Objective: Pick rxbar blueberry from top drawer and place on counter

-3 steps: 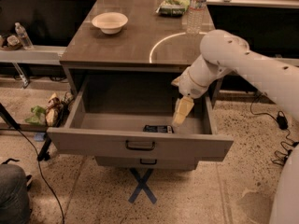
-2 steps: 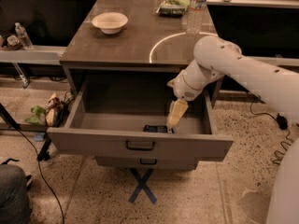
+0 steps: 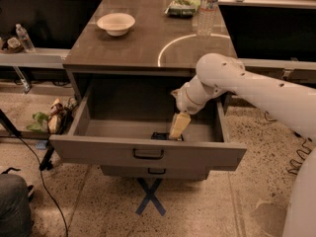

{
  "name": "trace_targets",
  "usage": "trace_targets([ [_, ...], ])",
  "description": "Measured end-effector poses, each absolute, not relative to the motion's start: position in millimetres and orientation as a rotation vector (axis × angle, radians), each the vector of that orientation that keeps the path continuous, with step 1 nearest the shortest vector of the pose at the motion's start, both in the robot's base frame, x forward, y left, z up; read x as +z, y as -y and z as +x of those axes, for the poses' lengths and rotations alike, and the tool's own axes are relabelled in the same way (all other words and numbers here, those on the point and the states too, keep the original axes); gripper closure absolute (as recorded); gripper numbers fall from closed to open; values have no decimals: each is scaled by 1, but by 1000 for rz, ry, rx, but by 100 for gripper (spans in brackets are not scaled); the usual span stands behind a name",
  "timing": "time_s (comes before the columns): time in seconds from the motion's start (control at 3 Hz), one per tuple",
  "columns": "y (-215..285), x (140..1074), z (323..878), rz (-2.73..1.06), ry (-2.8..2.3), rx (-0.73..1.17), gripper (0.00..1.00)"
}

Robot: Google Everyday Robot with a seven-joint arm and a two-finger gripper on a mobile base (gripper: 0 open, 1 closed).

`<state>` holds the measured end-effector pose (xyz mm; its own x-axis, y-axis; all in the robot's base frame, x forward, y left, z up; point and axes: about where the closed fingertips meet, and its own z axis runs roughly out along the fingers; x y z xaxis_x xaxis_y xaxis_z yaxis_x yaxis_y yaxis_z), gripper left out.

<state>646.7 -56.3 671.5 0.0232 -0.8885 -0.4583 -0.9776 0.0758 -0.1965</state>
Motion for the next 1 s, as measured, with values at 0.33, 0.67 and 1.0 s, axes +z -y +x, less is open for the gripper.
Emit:
trace_targets([
  [0.33,42,652,636,-1848,-1884,247,0],
  [0.67,35,640,627,-1861,-1885,247,0],
  [1.0,33,627,622,-1866,-1907,243,0],
])
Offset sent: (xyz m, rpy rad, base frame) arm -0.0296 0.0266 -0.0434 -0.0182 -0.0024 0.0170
